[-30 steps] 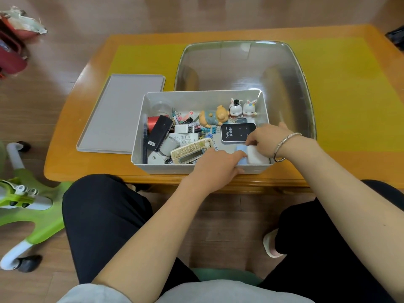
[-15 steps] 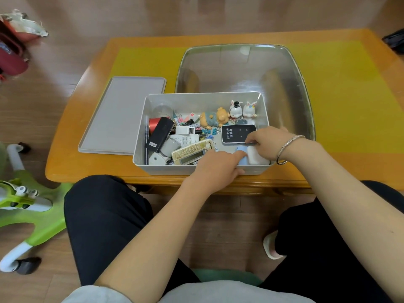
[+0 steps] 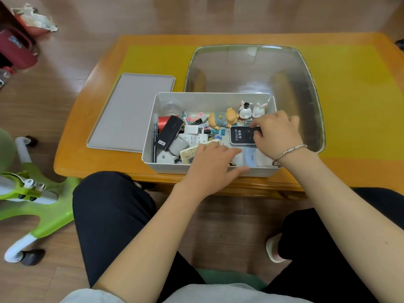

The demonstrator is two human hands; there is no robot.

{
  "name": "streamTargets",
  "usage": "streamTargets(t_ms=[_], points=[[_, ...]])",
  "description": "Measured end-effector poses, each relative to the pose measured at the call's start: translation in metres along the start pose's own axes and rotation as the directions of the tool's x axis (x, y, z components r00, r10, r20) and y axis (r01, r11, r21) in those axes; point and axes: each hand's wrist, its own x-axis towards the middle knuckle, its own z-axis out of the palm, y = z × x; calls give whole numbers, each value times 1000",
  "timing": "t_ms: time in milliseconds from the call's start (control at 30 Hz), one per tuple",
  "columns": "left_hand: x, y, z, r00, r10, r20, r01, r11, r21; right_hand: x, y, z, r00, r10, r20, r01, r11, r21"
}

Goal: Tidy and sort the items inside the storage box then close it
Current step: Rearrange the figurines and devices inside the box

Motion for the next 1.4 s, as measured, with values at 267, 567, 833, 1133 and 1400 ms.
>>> streamTargets(t_ms=[267, 567, 833, 1133, 1400], points=[[-24, -55, -26, 871, -337, -357, 311, 942, -129, 8, -29, 10, 986, -156, 62, 146, 978, 150], [-30, -105, -31, 762, -575, -299, 528, 818, -228, 17, -62, 26, 965, -225, 133, 190, 954, 233], [-26, -116, -18, 756, -635, -159, 567, 757, -324, 39, -89, 31, 966, -222, 133, 164, 922, 352], [-21, -119, -18, 749, -656, -87, 612, 737, -288, 51, -97, 40, 957, -220, 192, 125, 904, 410], [-21, -118, -16, 744, -659, -111, 613, 740, -276, 59, -102, 40, 979, -182, 89, 121, 879, 461]])
